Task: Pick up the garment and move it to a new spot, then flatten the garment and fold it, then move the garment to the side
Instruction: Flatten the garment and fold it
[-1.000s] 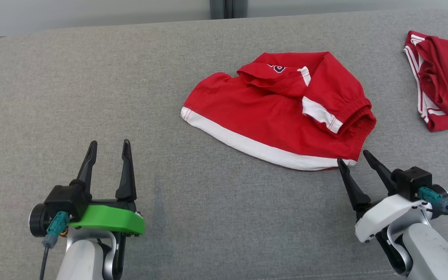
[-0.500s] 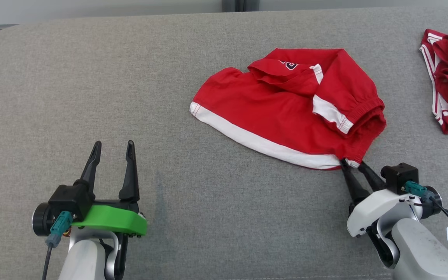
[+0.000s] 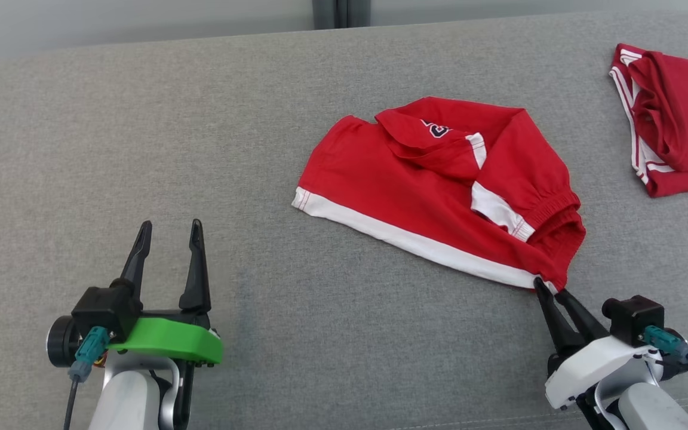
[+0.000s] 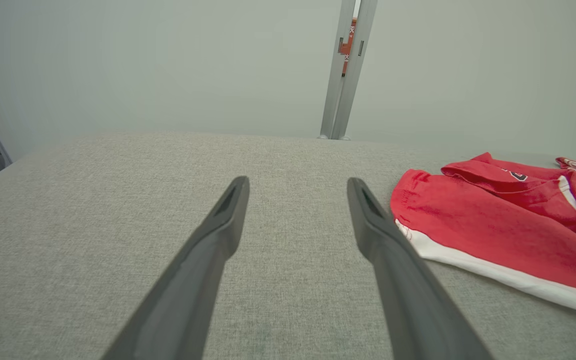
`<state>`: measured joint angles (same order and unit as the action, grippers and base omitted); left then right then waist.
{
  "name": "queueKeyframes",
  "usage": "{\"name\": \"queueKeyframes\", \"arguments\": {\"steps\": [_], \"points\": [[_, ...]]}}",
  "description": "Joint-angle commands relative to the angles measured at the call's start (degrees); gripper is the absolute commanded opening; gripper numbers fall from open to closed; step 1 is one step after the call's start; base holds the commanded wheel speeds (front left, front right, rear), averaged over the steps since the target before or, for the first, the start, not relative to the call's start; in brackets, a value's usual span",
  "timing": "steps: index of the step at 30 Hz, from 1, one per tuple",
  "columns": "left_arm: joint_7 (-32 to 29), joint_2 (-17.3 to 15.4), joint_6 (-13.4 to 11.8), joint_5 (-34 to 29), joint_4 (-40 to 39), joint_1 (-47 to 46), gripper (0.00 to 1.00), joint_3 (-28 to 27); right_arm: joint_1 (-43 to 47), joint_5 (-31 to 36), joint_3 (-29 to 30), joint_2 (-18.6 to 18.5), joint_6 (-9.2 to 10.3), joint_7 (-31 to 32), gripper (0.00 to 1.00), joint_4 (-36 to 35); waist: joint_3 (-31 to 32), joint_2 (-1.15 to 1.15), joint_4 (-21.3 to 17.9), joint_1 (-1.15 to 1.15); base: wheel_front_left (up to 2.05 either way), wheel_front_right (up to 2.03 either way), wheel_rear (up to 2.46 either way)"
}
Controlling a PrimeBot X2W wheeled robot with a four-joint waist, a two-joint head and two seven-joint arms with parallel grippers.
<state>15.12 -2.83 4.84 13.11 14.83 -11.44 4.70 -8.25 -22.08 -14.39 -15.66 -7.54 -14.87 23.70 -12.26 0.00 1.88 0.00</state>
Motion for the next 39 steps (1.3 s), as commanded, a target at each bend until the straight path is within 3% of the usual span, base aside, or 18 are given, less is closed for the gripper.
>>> {"name": "queueKeyframes", "arguments": {"steps": [1,7,18,32,33,34,35,36,39], "points": [[-0.01,-0.13,0.21,-0.45,0.11,0.22,1.0,-0.02,0.4,-0.67,0.66,-0.46,0.12,0.11,1.0,-0.94,-0.21,0.0,-1.16,0.0,0.0,0.0,0.0],[-0.01,-0.27,1.01,-1.88,1.81,-2.1,1.0,0.7,0.98,0.07,3.48,1.23,0.11,-0.15,1.0,-5.5,-1.01,0.0,-3.08,0.0,0.0,0.0,0.0],[0.0,-4.06,2.42,-4.24,10.56,-10.67,1.0,3.68,2.11,4.29,7.81,6.16,0.1,-0.33,1.0,-15.71,-4.71,0.0,-9.71,0.0,0.0,0.0,0.0],[0.0,-5.83,2.67,-1.74,26.14,-19.84,1.0,10.55,1.3,6.83,8.32,8.66,0.1,-0.35,1.0,-18.68,-7.32,0.0,-13.91,0.0,0.0,0.0,0.0],[-0.01,-5.66,2.67,-1.3,27.2,-20.03,0.97,11.18,1.38,6.82,8.4,8.66,0.1,-0.35,1.0,-18.69,-7.28,0.0,-13.88,0.0,0.0,0.0,0.0],[0.0,-5.67,2.68,-0.85,28.0,-20.6,0.38,11.94,1.51,6.86,8.51,8.69,0.11,-0.35,1.0,-18.72,-7.22,0.0,-13.81,0.0,0.0,0.0,0.0],[-0.01,-5.71,2.68,-0.47,28.53,-21.14,0.25,12.35,1.57,6.96,8.62,8.7,0.1,-0.35,1.0,-18.72,-7.17,0.0,-13.7,0.0,0.0,0.0,0.0],[-0.01,-5.59,2.67,-0.13,29.12,-21.46,0.0,12.96,1.63,7.1,8.75,8.67,0.11,-0.35,1.0,-18.73,-7.05,0.0,-13.48,0.0,0.0,0.0,0.0],[0.0,-5.33,2.68,1.02,28.84,-21.96,0.0,13.44,1.8,7.25,8.95,8.53,0.1,-0.35,1.0,-18.78,-6.42,0.0,-12.61,0.0,0.0,0.0,0.0]]}}
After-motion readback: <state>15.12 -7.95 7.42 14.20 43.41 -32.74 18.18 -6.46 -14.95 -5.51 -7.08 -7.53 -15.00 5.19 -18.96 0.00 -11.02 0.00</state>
